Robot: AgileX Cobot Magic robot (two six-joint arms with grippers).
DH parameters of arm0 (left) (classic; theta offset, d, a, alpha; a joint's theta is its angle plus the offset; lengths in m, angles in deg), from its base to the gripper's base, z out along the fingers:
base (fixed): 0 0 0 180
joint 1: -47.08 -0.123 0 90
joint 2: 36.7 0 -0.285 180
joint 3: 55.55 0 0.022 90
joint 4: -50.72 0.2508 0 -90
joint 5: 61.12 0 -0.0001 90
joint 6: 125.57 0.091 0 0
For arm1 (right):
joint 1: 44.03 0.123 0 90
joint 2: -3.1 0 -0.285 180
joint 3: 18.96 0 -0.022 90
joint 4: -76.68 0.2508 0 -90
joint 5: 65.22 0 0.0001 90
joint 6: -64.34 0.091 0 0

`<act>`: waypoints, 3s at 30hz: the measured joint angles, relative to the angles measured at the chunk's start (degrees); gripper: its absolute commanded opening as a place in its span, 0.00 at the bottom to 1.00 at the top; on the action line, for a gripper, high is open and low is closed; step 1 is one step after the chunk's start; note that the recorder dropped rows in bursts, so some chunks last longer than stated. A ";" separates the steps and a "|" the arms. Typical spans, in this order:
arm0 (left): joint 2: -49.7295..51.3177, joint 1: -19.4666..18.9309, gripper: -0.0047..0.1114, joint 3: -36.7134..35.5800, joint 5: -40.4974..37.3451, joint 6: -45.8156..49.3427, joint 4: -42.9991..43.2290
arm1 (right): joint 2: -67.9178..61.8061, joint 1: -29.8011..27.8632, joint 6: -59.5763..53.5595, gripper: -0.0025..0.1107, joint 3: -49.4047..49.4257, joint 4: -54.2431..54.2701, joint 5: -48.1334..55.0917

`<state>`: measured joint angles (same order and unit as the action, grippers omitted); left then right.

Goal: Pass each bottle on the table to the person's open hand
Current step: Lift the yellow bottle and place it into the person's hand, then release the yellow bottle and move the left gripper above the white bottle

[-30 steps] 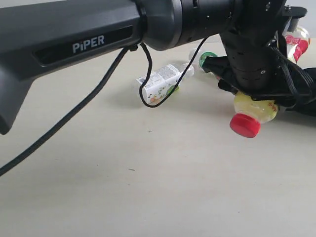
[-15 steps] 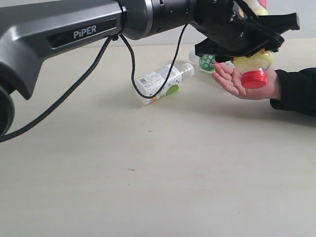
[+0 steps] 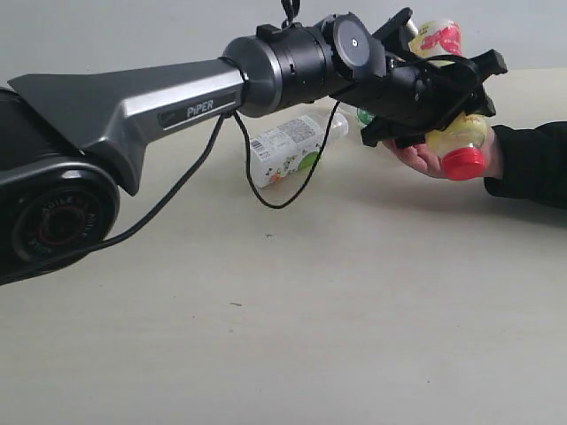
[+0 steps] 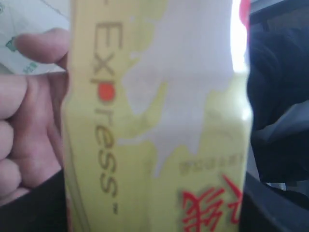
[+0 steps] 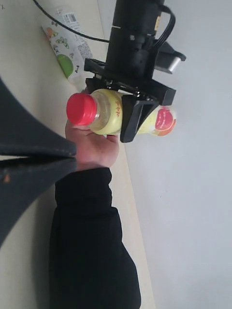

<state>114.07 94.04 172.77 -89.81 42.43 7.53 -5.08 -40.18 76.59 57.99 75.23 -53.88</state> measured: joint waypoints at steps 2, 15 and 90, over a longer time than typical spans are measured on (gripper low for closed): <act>1.13 -0.04 0.04 0.10 0.50 0.22 -0.92 | 0.00 0.00 0.00 0.02 0.00 0.00 0.00; 2.21 -1.06 0.04 0.23 2.82 0.56 -2.05 | 0.00 0.00 0.00 0.02 0.00 0.00 0.00; -2.65 -1.71 0.75 0.47 -33.02 11.99 -5.70 | 0.00 0.00 0.00 0.02 0.00 0.00 0.00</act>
<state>111.42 92.32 173.24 -122.82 54.43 1.82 -5.08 -40.18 76.59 57.99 75.23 -53.88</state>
